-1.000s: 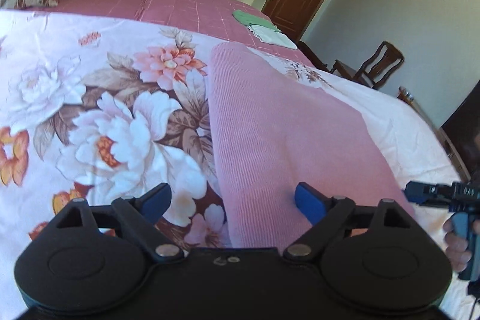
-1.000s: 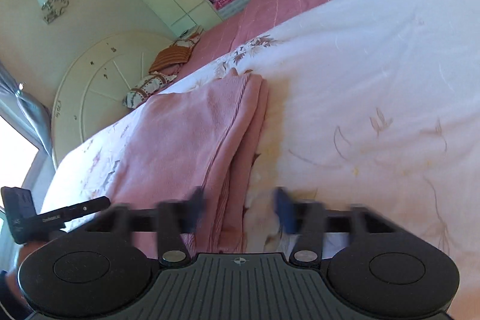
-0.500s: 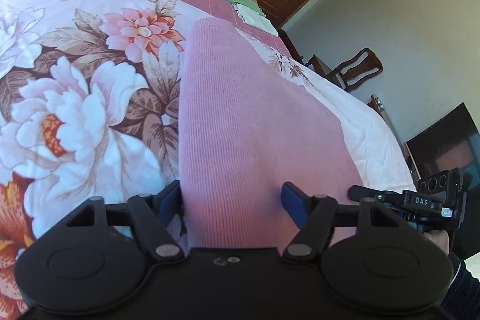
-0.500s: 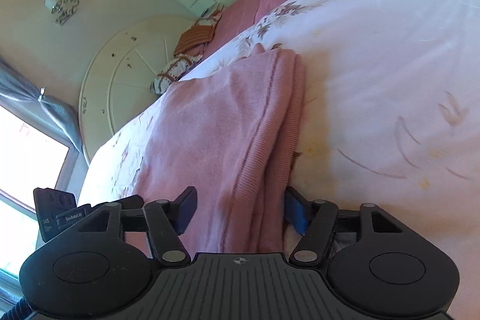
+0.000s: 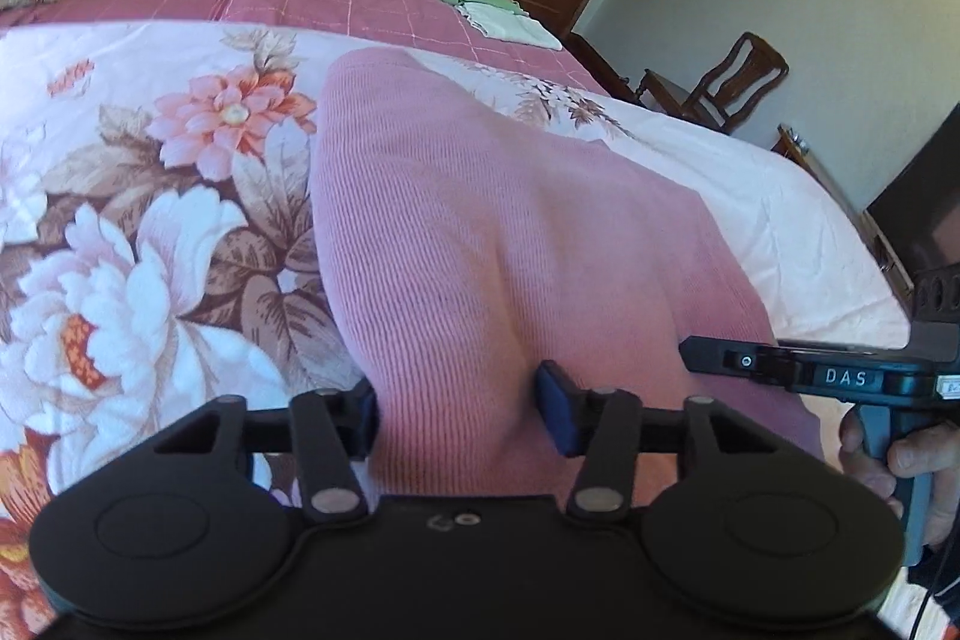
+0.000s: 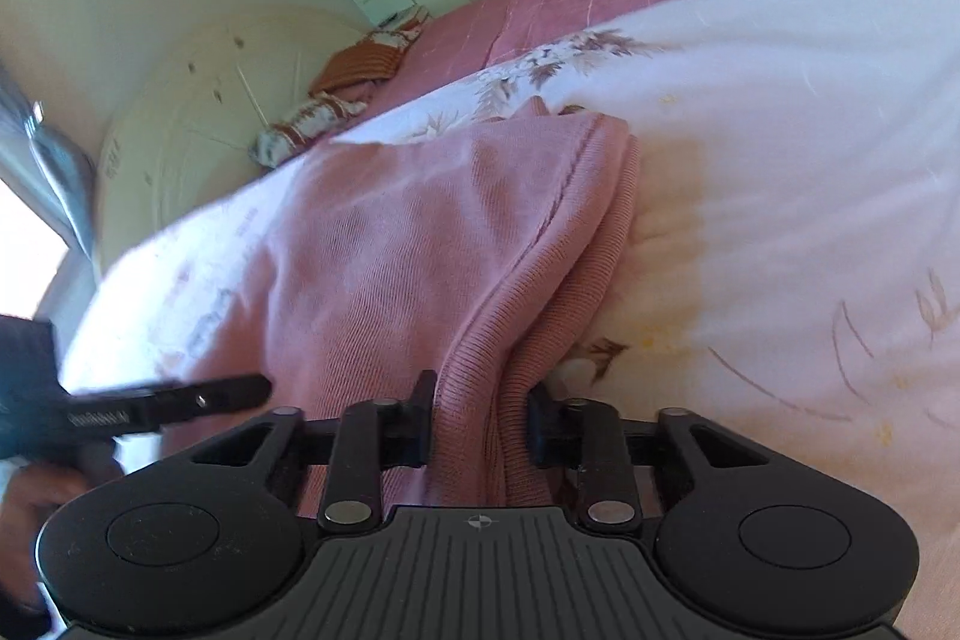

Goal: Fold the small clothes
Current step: 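Fold the strip end toward the left tool while the left tool pinches the strip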

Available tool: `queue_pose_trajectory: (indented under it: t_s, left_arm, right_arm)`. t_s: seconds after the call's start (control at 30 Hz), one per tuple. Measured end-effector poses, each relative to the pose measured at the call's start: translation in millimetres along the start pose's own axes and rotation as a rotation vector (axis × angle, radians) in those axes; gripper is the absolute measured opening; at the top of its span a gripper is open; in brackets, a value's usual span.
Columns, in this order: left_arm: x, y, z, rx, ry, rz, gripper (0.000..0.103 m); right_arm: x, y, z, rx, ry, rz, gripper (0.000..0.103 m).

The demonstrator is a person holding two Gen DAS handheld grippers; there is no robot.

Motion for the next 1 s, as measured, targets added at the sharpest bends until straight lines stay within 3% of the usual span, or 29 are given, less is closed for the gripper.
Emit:
queue_pose_trajectory:
  t_s: [0.1,0.2,0.57,0.8,1.0]
  left_arm:
    - [-1,7,-6,0.032,0.020,0.052,0.037]
    - [-2,14,-16,0.052,0.041,0.091,0.034]
    - [-8,24,-64,0.055,0.094,0.172,0.032]
    - [-16,-18,-116,0.072,0.125,0.170,0.032]
    - [-30,-80,-169,0.120,0.156,0.137,0.032]
  right_arm:
    - [-4,-20,1,-0.088,0.020,-0.102,0.022]
    - [-9,-30,-2,-0.134,0.043,-0.145,0.021]
    - [-5,-89,-22,-0.187,0.128,-0.275,0.020]
    - [-11,-147,-15,-0.165,0.144,-0.328,0.020]
    - [-19,-216,16,-0.117,0.142,-0.362,0.020]
Point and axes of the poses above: each gripper's, at about its wrist camera, not at the fingertips, and z roughly the way its jaws point, y to its right, x to its top, the point moved 4 cm from there along z, roughly the way its jaws point, and after that the axes turned 2 degrees about -y, right-handed, at the moved point
